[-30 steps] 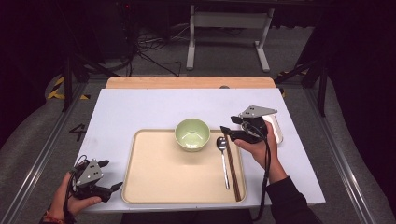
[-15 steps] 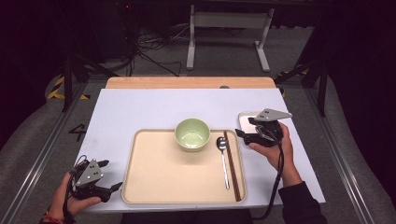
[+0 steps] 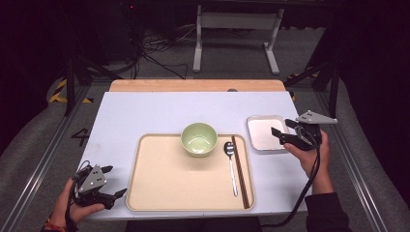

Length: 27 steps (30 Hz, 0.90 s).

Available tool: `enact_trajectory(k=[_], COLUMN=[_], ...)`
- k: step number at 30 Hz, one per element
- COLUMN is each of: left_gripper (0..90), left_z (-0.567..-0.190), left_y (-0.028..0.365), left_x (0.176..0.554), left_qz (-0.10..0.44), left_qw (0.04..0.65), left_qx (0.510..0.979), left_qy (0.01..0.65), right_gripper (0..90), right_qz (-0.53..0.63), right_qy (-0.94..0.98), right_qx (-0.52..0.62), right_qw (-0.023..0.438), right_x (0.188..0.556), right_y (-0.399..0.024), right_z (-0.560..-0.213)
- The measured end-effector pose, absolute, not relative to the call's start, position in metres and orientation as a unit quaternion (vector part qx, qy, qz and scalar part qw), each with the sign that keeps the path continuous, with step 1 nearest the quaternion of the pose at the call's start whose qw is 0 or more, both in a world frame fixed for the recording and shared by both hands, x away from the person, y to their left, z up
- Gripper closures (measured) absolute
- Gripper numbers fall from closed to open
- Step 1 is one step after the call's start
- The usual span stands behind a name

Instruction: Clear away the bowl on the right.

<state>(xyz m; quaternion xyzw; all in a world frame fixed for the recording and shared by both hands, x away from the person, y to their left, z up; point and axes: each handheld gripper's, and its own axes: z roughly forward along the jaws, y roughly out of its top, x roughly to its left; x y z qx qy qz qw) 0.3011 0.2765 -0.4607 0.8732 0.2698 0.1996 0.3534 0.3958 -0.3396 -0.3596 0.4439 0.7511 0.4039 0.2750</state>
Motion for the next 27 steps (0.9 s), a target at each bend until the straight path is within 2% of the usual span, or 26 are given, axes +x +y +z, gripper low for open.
enact_trajectory(k=[7,11,15,19,27], left_gripper=[11.7,11.7,11.8,11.8,11.8], left_z=[-0.461,-0.461,-0.461,-0.462,-0.462], left_y=[0.277,0.276,0.276,0.276,0.274], left_x=[0.301,0.302,0.302,0.302,0.303], left_qz=[0.199,0.197,0.197,0.196,0.195], left_qw=[0.353,0.354,0.354,0.353,0.351], left_qx=[0.874,0.875,0.875,0.876,0.876], left_qy=[0.268,0.266,0.266,0.265,0.267], right_gripper=[41.0,39.3,41.4,46.6,55.1], right_qz=[0.385,0.387,0.383,0.379,0.376], right_qy=[0.742,0.728,0.722,0.712,0.695], right_qx=[0.481,0.508,0.526,0.557,0.592], right_qw=[0.265,0.248,0.236,0.199,0.16], right_x=[0.402,0.407,0.412,0.421,0.429], right_y=[-0.363,-0.376,-0.386,-0.398,-0.41], right_z=[-0.374,-0.383,-0.391,-0.41,-0.43])
